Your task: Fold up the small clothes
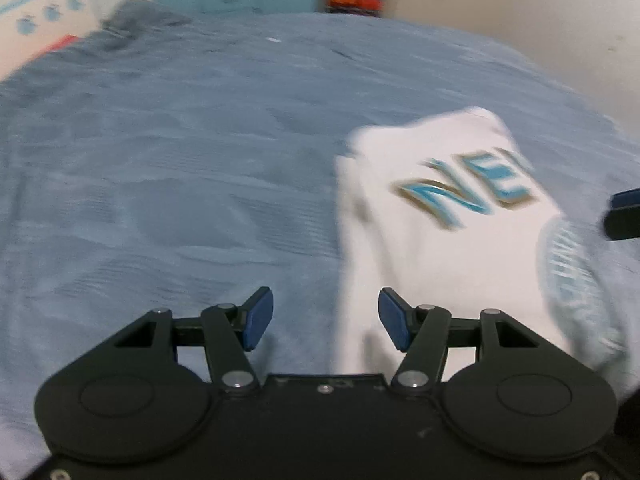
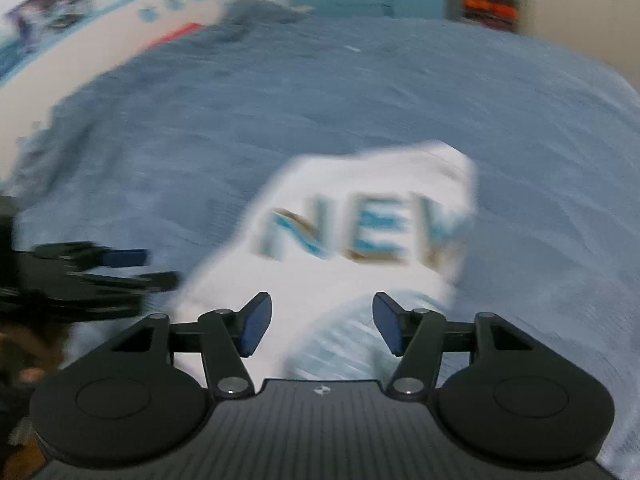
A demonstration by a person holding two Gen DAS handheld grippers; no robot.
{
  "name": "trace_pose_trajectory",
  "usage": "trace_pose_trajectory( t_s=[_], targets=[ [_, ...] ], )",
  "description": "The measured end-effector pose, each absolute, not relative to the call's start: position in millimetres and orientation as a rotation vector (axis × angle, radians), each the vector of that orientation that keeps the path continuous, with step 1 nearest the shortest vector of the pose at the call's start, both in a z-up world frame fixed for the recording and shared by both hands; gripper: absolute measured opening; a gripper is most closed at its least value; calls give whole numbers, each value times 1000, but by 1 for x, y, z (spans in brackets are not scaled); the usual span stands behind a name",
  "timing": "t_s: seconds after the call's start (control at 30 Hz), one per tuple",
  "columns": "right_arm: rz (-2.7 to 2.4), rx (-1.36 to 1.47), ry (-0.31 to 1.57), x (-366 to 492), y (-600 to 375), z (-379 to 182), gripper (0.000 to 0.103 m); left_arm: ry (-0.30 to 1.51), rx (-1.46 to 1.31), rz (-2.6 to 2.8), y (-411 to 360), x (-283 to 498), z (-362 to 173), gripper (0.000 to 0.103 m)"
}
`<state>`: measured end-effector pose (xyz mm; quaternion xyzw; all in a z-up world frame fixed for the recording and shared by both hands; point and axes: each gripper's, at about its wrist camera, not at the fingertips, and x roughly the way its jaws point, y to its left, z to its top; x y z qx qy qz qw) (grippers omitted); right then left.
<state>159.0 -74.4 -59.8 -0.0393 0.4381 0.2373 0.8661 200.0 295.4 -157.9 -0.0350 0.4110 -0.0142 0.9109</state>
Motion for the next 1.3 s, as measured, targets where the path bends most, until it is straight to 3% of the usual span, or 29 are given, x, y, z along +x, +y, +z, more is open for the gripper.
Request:
trace_pose_trajectory(
  t_s=[0.27, 0.33, 0.37, 0.4, 0.43, 0.47, 0.63, 0.73, 0.83, 1.03, 1.3],
  targets=[
    [477, 125, 1075, 171, -127, -123, 70, 930, -120, -75, 270, 213, -194, 60],
    [494, 94, 1063, 169, -123, -127, 84, 943, -147, -76, 277, 210, -205, 63],
    [491, 78, 1070, 171, -121, -131, 86, 952, -161, -74, 281, 209, -209, 63],
    [488, 81, 1079, 174, -120, -137, 76, 950, -171, -72, 283, 206, -214, 64],
    [499, 103, 1093, 177, -124, -142, 47, 946, -167, -69, 284, 203, -218, 65],
    [515, 130, 1120, 181, -123, -148, 45, 946, -160, -67, 283, 201, -220, 66],
    [490, 30, 1094, 173, -115, -118, 45, 927, -63, -39, 268, 193, -186, 62],
    [460, -73, 908, 159, -105, -83, 42, 808, -47, -69, 258, 192, -153, 62],
    [525, -122, 812, 155, -88, -66, 28, 682, -57, -93, 246, 203, -138, 63],
    [453, -159, 623, 185, -62, -98, 27, 563, -57, -34, 230, 252, -172, 63],
    [371, -165, 657, 218, -55, -163, 27, 547, -84, -18, 239, 263, -234, 68]
  ],
)
